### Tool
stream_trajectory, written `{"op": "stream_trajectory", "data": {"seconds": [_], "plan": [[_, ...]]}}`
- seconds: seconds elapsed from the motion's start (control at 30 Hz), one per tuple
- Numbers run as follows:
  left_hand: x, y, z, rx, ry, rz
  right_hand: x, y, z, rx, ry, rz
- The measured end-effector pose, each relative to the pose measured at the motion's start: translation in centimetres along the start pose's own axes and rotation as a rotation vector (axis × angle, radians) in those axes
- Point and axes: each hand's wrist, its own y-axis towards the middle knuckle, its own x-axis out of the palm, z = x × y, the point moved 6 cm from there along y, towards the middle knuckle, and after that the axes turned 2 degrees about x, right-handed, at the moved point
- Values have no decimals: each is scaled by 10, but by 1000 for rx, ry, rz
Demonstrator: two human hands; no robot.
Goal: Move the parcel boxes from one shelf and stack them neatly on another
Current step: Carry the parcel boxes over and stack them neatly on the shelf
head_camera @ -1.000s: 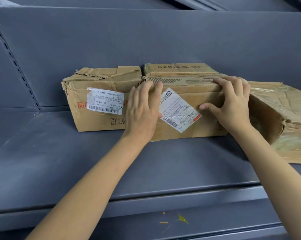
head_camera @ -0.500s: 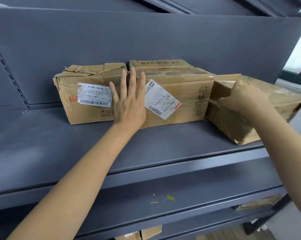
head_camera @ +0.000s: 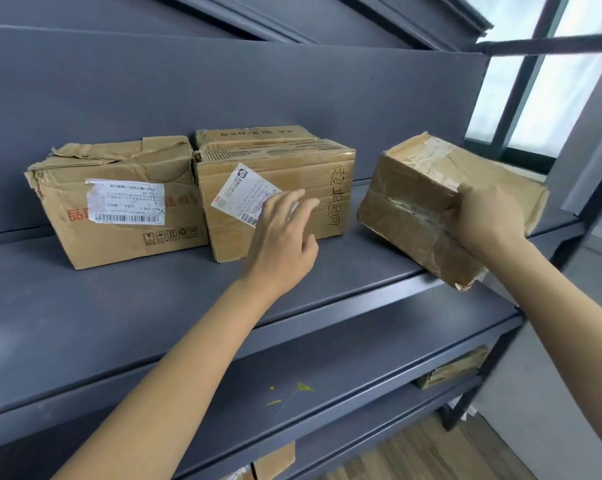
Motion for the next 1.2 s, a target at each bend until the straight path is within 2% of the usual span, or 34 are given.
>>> {"op": "stream_trajectory", "data": {"seconds": [0.1, 0.2, 0.23, 0.3, 0.37, 0.4, 0.47, 0.57, 0.63, 0.7, 0.8, 0.87, 1.03, 1.1, 1.17, 1.2], "plan": [[2, 2, 9, -62, -133, -39, -5, -22, 26, 0, 92, 60], [1, 6, 18, -88, -244, -71, -27, -47, 36, -82, 119, 90], [3, 7, 20, -89, -289, -137, -38, -54, 37, -115, 140, 90], [8, 7, 26, -62, -352, -375, -64, -62, 33, -172, 194, 24], [5, 3, 34, 20, -318, -566, -86, -63, 24, -204, 315, -129], [2, 2, 36, 49, -327, -598, -96, -61, 20, -217, 383, -209], [-12, 2, 37, 25, -490, -528, -110, -50, 8, -257, 495, -316], [-37, 2, 21, -112, -717, -243, -112, -28, -18, -300, 643, -454], [-55, -2, 7, -149, -730, -89, -107, -19, -40, -327, 740, -586], [-74, -11, -4, -201, -686, -3, -100, -11, -64, -356, 781, -672], [-94, -32, -26, -324, -659, 91, -93, -8, -104, -437, 758, -635], [-101, -48, -39, -416, -656, 126, -91, -9, -124, -461, 801, -536], [-115, -91, -63, -681, -629, 203, -90, -27, -107, -286, 1422, -200], [-118, -104, -63, -728, -573, 208, -65, -55, -100, -158, 1648, -231], [-117, -111, -56, -744, -511, 205, -43, -98, -112, -208, 1738, -301], [-116, -113, -53, -741, -481, 212, -39, -116, -119, -262, 1715, -277]]}}
